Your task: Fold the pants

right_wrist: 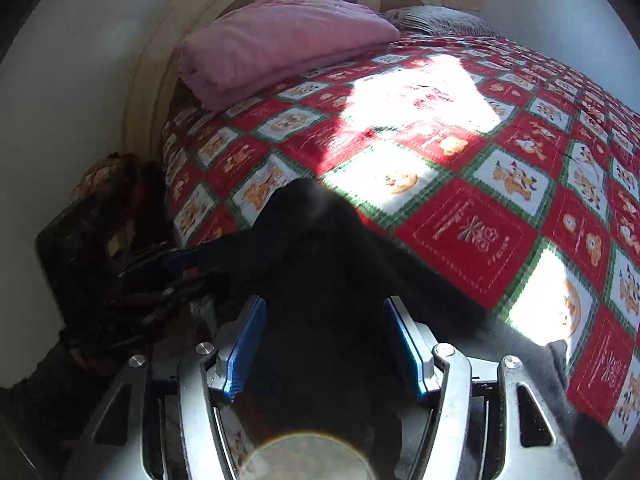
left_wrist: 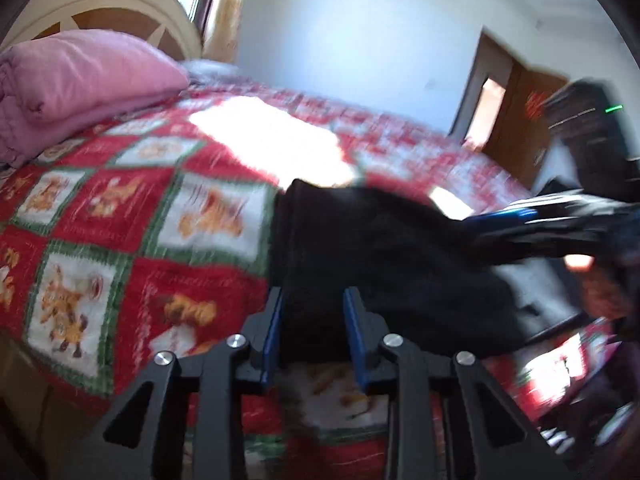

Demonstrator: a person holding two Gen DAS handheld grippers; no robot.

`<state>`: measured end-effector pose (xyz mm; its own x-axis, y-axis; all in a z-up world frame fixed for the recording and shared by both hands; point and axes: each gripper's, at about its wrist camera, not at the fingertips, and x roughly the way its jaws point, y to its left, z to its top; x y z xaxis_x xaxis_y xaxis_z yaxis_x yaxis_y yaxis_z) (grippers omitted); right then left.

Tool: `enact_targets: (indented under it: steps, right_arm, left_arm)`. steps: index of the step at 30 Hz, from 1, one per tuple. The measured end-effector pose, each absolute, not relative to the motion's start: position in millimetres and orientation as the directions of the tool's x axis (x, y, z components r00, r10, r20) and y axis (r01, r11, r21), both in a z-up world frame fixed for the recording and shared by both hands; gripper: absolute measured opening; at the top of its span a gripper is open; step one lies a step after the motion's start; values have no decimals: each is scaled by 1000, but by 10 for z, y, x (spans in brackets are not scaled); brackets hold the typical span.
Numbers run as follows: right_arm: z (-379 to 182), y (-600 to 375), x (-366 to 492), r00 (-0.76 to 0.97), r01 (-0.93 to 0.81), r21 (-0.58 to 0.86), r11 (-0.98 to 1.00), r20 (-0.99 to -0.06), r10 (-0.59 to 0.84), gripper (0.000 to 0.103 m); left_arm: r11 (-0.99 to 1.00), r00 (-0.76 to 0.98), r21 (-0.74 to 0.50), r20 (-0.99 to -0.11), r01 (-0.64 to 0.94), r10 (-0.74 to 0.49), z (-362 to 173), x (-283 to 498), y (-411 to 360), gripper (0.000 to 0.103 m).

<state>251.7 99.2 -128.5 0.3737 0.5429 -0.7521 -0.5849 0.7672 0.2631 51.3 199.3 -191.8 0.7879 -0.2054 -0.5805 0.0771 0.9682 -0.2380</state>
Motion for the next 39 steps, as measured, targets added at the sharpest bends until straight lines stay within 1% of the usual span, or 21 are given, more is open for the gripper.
enact_targets:
  steps: [2, 4, 5, 7, 9, 10, 13, 15, 17, 18, 20, 23, 24, 25, 26, 27, 28, 32, 34, 37, 39]
  right_arm:
    - [-1449, 1088, 2360, 297, -625, 306, 718, -757, 582, 62]
    - [-1678, 1231, 2227, 289, -650, 232, 724, -805, 518, 62]
    - [-1710, 1260, 2156, 326, -662, 190, 725, -799, 506, 62]
    - [-1675, 1265, 2110, 346, -667, 175, 724, -788, 509, 62]
    - [-1575, 1153, 2139, 346, -645, 217, 733, -772, 533, 62]
    - [-1492, 1039, 2142, 364, -634, 233, 737, -752, 550, 62]
    - [-1244, 561, 2167, 455, -569, 241, 786, -705, 545, 62]
    - [-1130, 112, 2246, 516, -465, 274, 842, -688, 510, 62]
    - [-1114, -390, 2393, 542, -319, 362, 876, -689, 482, 61]
    - [-1134, -604, 2479, 541, -262, 416, 871, -684, 489, 59]
    - [-1256, -844, 2669, 512, -188, 476, 859, -699, 499, 56]
    - [-1503, -919, 2894, 439, -147, 532, 834, -720, 537, 52]
    - [-1589, -913, 2936, 414, -139, 558, 818, -718, 559, 47]
    - [-1661, -880, 2973, 392, -127, 580, 804, -716, 578, 28]
    - [-1707, -859, 2964, 378, -119, 585, 802, -720, 581, 17]
    - [-1703, -839, 2961, 387, -118, 588, 801, -715, 582, 11]
    - [-1664, -835, 2942, 399, -124, 600, 790, -699, 593, 8]
    - [-1300, -916, 2767, 504, -180, 616, 767, -612, 610, 5]
    - [-1330, -996, 2793, 514, -148, 594, 791, -637, 575, 5]
    - [-1723, -1034, 2894, 454, -88, 579, 811, -701, 550, 5]
    - [-1823, -1058, 2884, 463, -94, 598, 796, -681, 567, 5]
  left_arm:
    - [964, 791, -259, -575, 66, -209, -1913, 454, 2038, 41]
    - [972, 794, -233, -584, 39, -172, -1912, 376, 2076, 55]
    - [974, 792, -224, -589, 30, -159, -1921, 346, 2108, 59]
    - [968, 792, -253, -590, 6, -159, -1930, 310, 2209, 63]
    - [967, 805, -255, -578, -22, -134, -1868, 271, 2251, 63]
    - [971, 812, -236, -572, -33, -111, -1836, 263, 2245, 60]
    - [978, 843, -206, -531, -28, -88, -1679, 283, 2158, 60]
    - [979, 856, -203, -504, 12, -115, -1573, 300, 2035, 60]
    - [981, 854, -185, -501, 51, -139, -1505, 349, 1878, 60]
    - [981, 853, -178, -498, 78, -158, -1475, 370, 1792, 60]
    - [980, 846, -156, -500, 122, -185, -1461, 415, 1628, 64]
    - [983, 819, -91, -544, 158, -182, -1621, 529, 1444, 65]
    - [986, 811, -69, -560, 155, -167, -1694, 554, 1412, 65]
    - [989, 800, -46, -584, 138, -139, -1783, 602, 1410, 65]
    - [992, 794, -24, -596, 126, -115, -1854, 620, 1417, 65]
    - [992, 809, -12, -577, 129, -112, -1859, 581, 1415, 65]
    - [991, 811, -9, -574, 132, -113, -1851, 560, 1416, 65]
    - [991, 808, 34, -583, 131, -87, -1855, 568, 1383, 68]
    - [991, 821, 45, -566, 126, -79, -1883, 564, 1373, 70]
    - [992, 829, 45, -554, 120, -75, -1893, 570, 1381, 72]
    - [991, 828, 56, -556, 124, -72, -1889, 562, 1389, 73]
